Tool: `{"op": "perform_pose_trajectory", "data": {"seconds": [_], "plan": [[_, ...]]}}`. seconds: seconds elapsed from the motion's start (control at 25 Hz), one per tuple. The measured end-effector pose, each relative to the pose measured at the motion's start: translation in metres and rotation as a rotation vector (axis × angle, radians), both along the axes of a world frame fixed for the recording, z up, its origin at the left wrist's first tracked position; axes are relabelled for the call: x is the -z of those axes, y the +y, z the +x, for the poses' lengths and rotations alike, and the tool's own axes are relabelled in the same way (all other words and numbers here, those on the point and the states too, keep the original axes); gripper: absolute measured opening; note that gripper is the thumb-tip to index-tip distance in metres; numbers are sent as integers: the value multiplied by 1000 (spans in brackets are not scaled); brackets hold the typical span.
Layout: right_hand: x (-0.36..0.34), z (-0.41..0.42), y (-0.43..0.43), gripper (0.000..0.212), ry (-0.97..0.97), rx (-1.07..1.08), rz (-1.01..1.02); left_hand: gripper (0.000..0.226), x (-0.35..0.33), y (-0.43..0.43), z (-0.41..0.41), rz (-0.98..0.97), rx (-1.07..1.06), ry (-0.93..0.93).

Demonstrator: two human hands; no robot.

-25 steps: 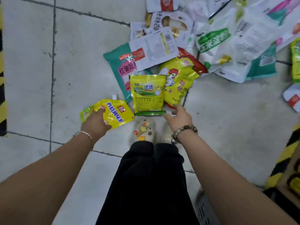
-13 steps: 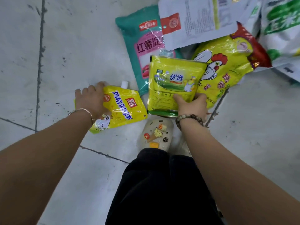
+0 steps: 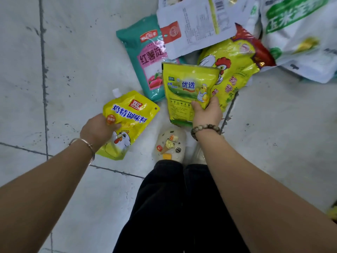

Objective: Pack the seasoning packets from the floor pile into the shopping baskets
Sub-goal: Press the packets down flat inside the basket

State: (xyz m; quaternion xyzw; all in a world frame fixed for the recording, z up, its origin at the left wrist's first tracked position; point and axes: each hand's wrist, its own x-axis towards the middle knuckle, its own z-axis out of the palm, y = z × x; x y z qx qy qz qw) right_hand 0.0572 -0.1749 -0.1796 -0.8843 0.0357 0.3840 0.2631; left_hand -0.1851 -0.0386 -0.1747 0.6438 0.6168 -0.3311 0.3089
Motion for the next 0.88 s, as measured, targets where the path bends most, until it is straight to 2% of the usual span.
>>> {"op": "perform_pose_trajectory", "data": {"seconds": [0.12, 0.24, 0.44, 0.72, 0.88], "plan": [[-34, 18, -16, 23, -19, 79, 15, 26, -37, -9, 17, 48, -58, -80], [-76, 33, -37, 25, -20, 139, 59, 28, -80, -15, 48, 102, -131, -108], [-156, 51, -76, 23, -56, 308, 74, 23, -156, -23, 118, 90, -144, -279], [-267, 55, -144, 22, -200, 552, 67, 7, -277, -57, 186, 20, -18, -502], [-319, 44, -192, 22, -295, 639, 55, 14, -326, -92, 207, -25, 153, -549]]}}
